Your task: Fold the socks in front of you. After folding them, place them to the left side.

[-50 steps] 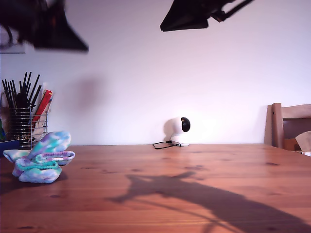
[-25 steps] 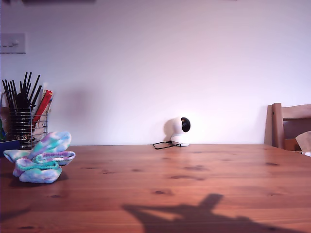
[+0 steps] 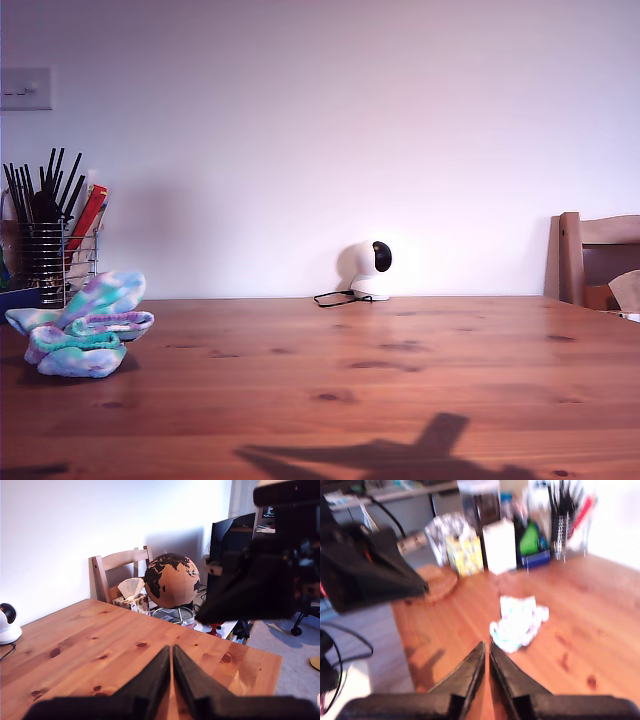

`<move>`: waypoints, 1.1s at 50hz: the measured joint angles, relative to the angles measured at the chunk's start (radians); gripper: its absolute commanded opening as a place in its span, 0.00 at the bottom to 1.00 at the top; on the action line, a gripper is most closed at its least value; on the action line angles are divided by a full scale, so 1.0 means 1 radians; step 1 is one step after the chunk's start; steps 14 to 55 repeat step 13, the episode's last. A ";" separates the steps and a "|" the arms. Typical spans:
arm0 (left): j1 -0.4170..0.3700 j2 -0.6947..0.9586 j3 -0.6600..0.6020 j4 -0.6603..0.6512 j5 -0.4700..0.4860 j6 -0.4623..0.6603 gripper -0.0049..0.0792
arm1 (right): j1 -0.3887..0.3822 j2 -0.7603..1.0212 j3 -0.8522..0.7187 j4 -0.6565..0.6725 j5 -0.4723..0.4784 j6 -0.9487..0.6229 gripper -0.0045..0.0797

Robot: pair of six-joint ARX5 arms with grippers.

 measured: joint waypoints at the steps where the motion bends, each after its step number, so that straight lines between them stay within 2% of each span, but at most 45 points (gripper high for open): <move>1: 0.000 0.000 0.000 0.000 0.000 0.000 0.03 | 0.000 0.000 0.000 -0.007 0.000 0.000 0.04; 13: 0.000 0.000 0.000 0.000 0.000 -0.001 0.03 | 0.000 0.000 0.000 -0.094 0.000 0.000 0.04; 55: 0.000 0.000 0.000 0.000 0.000 -0.001 0.03 | 0.000 0.000 0.000 -0.094 0.000 0.000 0.04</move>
